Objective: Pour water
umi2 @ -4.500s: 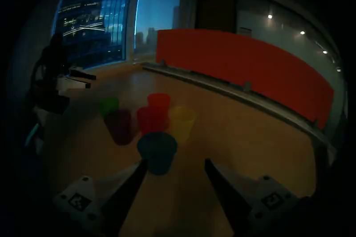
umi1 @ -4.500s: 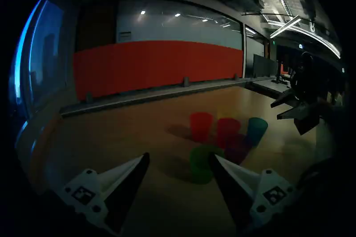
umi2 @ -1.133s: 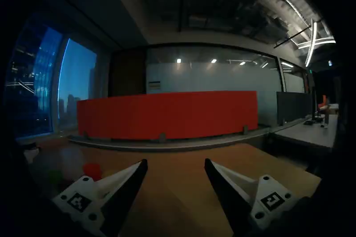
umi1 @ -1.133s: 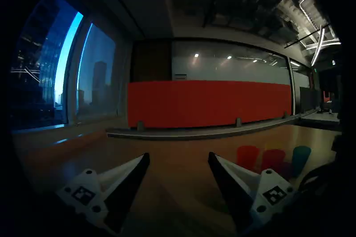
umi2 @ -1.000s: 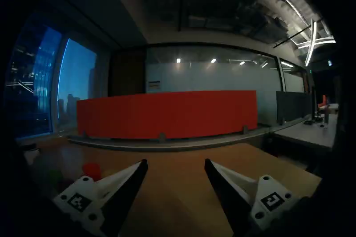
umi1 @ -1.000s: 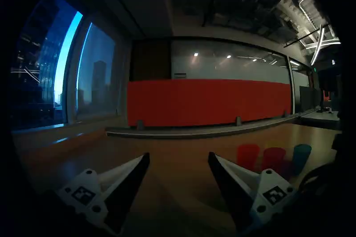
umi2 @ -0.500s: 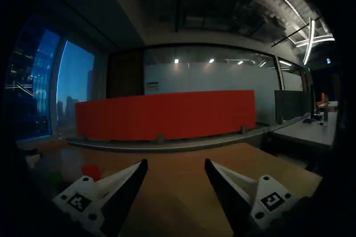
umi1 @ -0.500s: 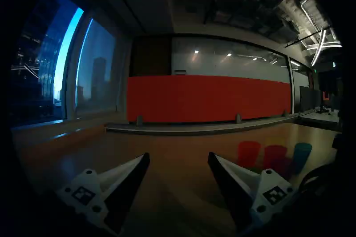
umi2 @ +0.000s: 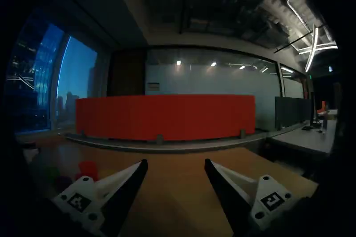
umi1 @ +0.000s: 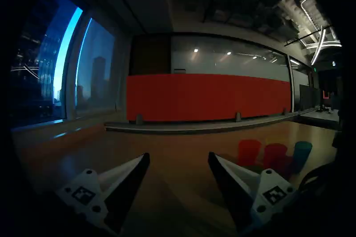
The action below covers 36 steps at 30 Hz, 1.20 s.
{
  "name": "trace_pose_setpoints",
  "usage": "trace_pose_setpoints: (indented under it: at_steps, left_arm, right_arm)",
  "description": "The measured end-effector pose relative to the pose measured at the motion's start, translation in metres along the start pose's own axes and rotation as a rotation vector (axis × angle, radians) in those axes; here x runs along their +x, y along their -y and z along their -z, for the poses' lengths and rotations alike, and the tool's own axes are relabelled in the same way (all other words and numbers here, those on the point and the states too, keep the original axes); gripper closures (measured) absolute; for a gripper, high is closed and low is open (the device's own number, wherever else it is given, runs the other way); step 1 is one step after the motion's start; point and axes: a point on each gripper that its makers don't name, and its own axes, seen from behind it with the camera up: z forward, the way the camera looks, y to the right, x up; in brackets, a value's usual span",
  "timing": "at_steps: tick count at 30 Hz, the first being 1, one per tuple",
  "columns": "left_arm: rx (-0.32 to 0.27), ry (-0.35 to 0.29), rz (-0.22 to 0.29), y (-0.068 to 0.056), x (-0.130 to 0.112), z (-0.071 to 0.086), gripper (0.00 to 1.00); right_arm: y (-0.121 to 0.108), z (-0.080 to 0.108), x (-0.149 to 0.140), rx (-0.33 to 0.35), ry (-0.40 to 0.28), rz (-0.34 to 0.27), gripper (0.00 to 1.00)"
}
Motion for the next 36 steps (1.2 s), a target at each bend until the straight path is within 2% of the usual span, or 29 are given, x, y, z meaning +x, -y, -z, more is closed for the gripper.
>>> trace_pose_setpoints:
  at_steps: [11, 21, 26, 36]
  left_arm:
    - [0.0, 0.0, -0.001, 0.0, 0.0, 0.0, 0.02]
    - [0.0, 0.0, -0.002, 0.001, 0.0, 0.0, 0.02]
    - [0.0, 0.0, -0.002, 0.001, 0.0, -0.001, 0.02]
    - [0.0, -0.001, -0.002, 0.0, 0.0, -0.001, 0.02]
  right_arm:
    - [0.004, -0.008, -0.012, 0.019, -0.005, 0.0, 0.01]
    - [0.003, -0.015, -0.029, 0.005, -0.02, -0.01, 0.01]
    - [0.004, -0.016, -0.038, 0.011, -0.019, -0.02, 0.01]
    - [0.004, -0.021, -0.058, 0.001, 0.004, -0.003, 0.01]
